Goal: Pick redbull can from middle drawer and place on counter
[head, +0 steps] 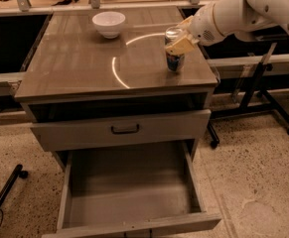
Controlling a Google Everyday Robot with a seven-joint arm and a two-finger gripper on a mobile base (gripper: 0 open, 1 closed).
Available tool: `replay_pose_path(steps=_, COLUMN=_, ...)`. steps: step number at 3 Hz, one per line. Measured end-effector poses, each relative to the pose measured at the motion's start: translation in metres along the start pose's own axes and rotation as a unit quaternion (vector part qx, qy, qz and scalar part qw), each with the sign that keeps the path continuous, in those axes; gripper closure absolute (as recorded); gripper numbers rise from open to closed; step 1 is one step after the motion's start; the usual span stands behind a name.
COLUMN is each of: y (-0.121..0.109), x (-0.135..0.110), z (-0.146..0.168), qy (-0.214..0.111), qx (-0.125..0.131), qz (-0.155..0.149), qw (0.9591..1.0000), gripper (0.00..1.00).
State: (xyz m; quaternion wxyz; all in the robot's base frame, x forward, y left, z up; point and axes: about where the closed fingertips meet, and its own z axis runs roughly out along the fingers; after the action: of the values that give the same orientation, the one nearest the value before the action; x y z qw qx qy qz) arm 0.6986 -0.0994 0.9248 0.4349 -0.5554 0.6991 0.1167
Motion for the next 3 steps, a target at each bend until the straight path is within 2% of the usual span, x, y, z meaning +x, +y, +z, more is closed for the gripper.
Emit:
replay_pose_path(steps=1, y=-0.015, x=0.005, z=0.009, qy=-0.005, qx=-0.001, qz=0.018, qw=0.9998, gripper=1.0)
replay_pose_path(steps=3, y=-0.043, x=0.012, z=0.03, qy=-0.005, qx=-0.006, qz=0.033, qw=0.9994, gripper=1.0)
